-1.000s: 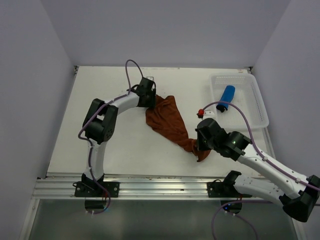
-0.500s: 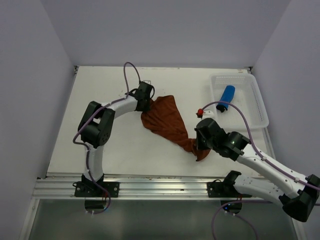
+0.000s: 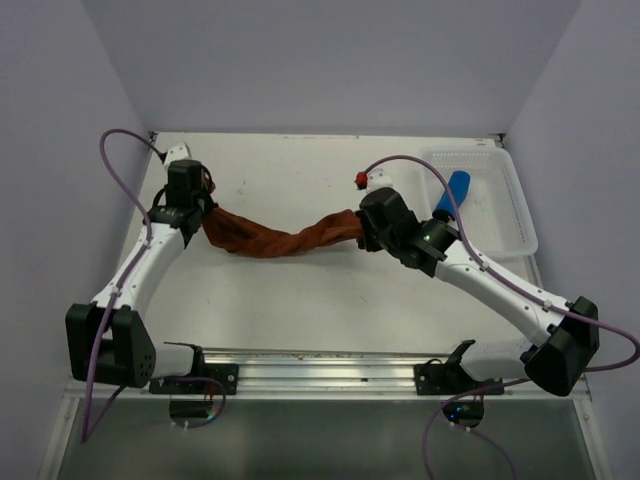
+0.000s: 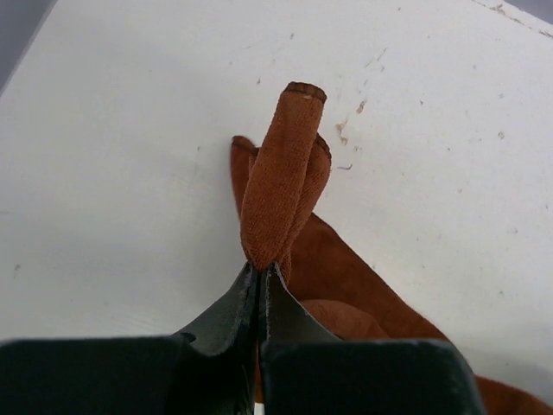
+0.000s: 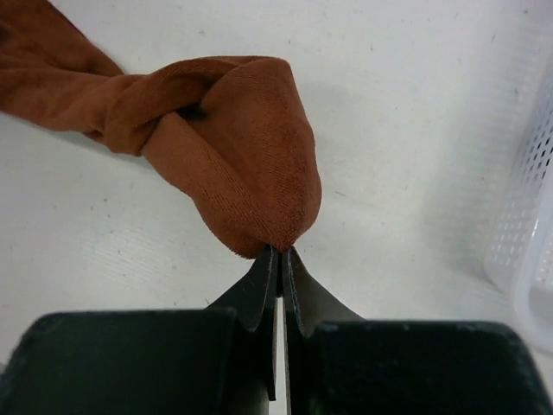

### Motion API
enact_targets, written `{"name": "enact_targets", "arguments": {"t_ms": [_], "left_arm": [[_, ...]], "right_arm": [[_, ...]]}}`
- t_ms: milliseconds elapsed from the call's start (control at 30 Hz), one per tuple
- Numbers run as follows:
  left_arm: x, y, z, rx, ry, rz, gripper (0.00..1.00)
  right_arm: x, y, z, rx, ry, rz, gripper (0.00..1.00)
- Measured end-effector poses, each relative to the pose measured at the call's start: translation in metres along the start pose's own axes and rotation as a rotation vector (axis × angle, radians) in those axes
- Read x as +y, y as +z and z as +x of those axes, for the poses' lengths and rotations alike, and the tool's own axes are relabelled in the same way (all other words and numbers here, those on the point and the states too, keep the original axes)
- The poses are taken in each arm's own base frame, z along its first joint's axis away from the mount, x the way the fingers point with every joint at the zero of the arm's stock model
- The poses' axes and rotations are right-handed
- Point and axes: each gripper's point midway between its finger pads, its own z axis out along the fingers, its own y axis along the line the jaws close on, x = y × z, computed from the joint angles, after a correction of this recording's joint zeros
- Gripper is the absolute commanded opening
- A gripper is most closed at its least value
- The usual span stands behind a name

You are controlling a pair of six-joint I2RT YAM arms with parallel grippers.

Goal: Roll the towels
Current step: Flatten the towel

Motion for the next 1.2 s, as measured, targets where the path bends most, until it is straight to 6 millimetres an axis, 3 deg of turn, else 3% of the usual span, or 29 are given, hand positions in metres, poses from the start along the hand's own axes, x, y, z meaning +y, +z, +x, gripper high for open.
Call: {"name": "enact_targets", "arguments": {"t_ms": [33, 100, 133, 167, 300, 400, 500, 533, 633, 767, 833, 967, 1100, 1200], "left_arm": [[0.005, -0.007, 0.004, -0.008, -0.011, -0.001, 0.00], [0.017, -0.012, 0.020, 0.000, -0.034, -0.010, 0.00], [0.024, -0.012, 0.033, 0.019, -0.045, -0.023, 0.00], [0.033, -0.010, 0.047, 0.046, -0.054, -0.041, 0.00], [0.055, -0.005, 0.103, 0.172, -0.073, -0.081, 0.00], [0.054, -0.006, 0.124, 0.231, -0.082, -0.061, 0.00], [0.048, -0.008, 0.127, 0.247, -0.099, -0.026, 0.00], [0.046, -0.008, 0.127, 0.248, -0.102, -0.019, 0.00], [0.041, -0.010, 0.125, 0.246, -0.110, 0.009, 0.00], [0.036, -0.017, 0.115, 0.216, -0.122, 0.045, 0.00], [0.033, -0.020, 0.110, 0.198, -0.128, 0.064, 0.00], [0.026, -0.023, 0.108, 0.198, -0.137, 0.102, 0.00], [0.021, -0.023, 0.114, 0.216, -0.152, 0.129, 0.00], [0.020, -0.023, 0.118, 0.228, -0.152, 0.139, 0.00]], "right_arm": [[-0.001, 0.001, -0.006, -0.019, -0.013, 0.003, 0.12], [-0.003, 0.002, -0.009, -0.031, -0.048, 0.007, 0.22], [-0.004, 0.004, -0.007, -0.028, -0.067, 0.010, 0.36], [-0.005, 0.005, -0.003, -0.021, -0.086, 0.010, 0.39], [-0.010, 0.014, 0.043, 0.097, -0.159, 0.000, 0.53], [-0.013, 0.012, 0.085, 0.203, -0.166, -0.024, 0.60], [-0.019, -0.001, 0.102, 0.235, -0.130, -0.029, 0.56], [-0.018, -0.004, 0.098, 0.218, -0.112, -0.032, 0.48], [-0.012, -0.005, 0.072, 0.180, -0.064, -0.034, 0.39], [-0.004, 0.033, 0.030, 0.168, 0.051, -0.037, 0.36], [-0.011, 0.063, 0.024, 0.198, 0.117, -0.010, 0.45], [-0.032, 0.114, 0.043, 0.306, 0.193, 0.078, 0.52], [-0.034, 0.139, 0.065, 0.386, 0.207, 0.115, 0.52], [-0.031, 0.151, 0.070, 0.407, 0.213, 0.116, 0.52]]}}
